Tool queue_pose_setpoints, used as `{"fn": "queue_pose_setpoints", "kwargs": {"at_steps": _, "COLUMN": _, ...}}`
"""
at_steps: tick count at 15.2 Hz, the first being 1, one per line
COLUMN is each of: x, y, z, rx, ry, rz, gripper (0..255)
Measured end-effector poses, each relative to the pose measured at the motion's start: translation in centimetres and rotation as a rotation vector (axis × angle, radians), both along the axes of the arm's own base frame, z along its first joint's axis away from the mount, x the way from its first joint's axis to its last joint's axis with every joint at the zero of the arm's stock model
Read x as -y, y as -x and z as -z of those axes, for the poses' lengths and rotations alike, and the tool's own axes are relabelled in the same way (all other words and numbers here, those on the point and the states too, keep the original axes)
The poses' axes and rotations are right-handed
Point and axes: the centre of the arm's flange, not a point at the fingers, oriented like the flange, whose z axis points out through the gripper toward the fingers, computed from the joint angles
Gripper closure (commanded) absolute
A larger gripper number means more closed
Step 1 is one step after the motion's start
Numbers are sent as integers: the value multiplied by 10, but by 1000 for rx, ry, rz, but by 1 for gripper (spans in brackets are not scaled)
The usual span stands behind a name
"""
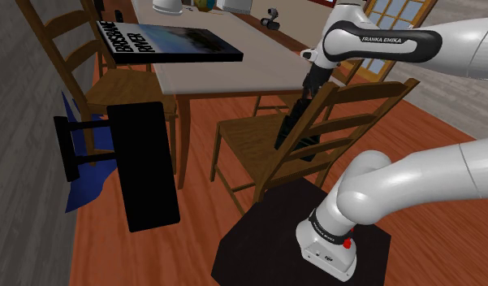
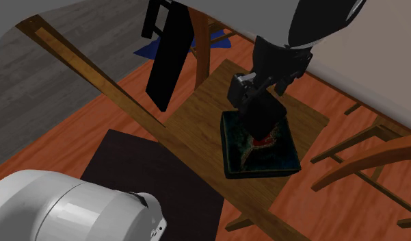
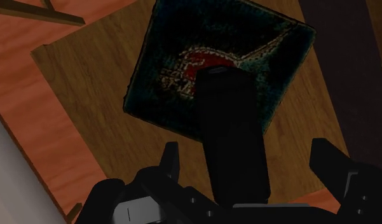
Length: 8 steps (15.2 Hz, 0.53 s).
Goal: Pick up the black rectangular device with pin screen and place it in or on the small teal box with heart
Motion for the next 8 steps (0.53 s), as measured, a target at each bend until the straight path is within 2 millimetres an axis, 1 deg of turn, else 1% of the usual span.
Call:
{"fn": "queue_pose_setpoints", "kwargs": {"at_steps": 3, "x": 0, "y": 1, "z": -32, "rx": 1, "ry": 0, "rz": 0, "gripper": 0}}
{"fn": "queue_pose_setpoints", "kwargs": {"at_steps": 4, "x": 0, "y": 0, "z": -38, "rx": 1, "ry": 0, "rz": 0, "gripper": 0}}
{"fn": "queue_pose_setpoints", "kwargs": {"at_steps": 8, "x": -1, "y": -1, "z": -43, "rx": 0, "ry": 0, "rz": 0, "gripper": 0}}
